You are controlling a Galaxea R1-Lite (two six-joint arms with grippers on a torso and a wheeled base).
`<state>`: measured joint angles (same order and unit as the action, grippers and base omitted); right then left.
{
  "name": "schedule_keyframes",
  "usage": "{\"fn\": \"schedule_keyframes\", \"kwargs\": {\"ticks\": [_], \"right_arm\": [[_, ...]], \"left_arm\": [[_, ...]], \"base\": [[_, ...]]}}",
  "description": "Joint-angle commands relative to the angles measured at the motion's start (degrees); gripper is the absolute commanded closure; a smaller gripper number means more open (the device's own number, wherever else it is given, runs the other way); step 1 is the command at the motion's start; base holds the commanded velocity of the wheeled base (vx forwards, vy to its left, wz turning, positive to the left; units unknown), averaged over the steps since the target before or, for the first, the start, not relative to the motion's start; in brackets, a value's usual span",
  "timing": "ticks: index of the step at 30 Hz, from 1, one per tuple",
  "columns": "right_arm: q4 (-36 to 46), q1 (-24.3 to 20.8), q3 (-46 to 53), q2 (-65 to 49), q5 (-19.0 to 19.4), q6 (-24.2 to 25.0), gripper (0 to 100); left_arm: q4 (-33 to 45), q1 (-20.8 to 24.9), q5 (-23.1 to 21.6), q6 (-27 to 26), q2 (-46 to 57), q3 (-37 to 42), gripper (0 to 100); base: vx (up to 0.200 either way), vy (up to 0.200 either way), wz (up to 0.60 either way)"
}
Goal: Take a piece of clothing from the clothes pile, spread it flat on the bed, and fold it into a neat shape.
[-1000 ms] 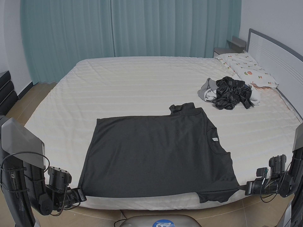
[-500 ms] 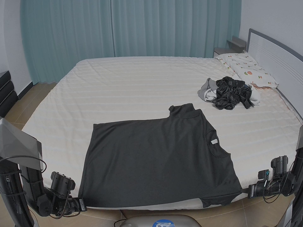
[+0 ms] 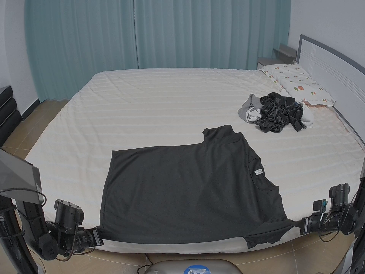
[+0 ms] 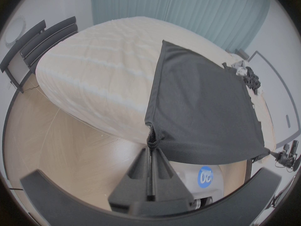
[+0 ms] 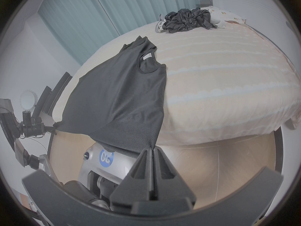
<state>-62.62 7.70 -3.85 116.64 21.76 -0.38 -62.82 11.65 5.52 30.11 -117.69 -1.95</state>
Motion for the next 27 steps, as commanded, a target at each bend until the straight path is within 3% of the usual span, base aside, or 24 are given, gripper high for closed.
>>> {"fn": "schedule_keyframes", "kwargs": {"ticks": [1, 6, 10, 13, 27], "right_arm": [[-0.57, -1.46, -3.88, -0.89, 0.3, 2.75, 100], [-0.48, -1.73, -6.69, -3.52, 0.39, 7.15, 100], [-0.48, -1.73, -7.4, -5.11, 0.56, 8.64, 100], [0.4, -1.73, -7.31, -7.13, 3.46, 12.24, 100], [0.48, -1.64, -8.98, -6.6, 4.61, 12.95, 100]], "left_arm": [[-0.38, -2.07, -0.42, 2.15, 1.67, -3.32, 100], [0.24, -3.13, -4.56, 5.48, 5.1, -4.99, 100], [0.33, -3.57, -4.73, 5.57, 6.42, -5.43, 100], [0.33, -4.54, -4.91, 5.48, 7.74, -5.78, 100], [0.42, -4.62, -4.99, 5.66, 8.0, -5.52, 100]], "base": [[0.0, 0.0, 0.0], [0.0, 0.0, 0.0], [0.0, 0.0, 0.0], [0.0, 0.0, 0.0], [0.0, 0.0, 0.0]]}}
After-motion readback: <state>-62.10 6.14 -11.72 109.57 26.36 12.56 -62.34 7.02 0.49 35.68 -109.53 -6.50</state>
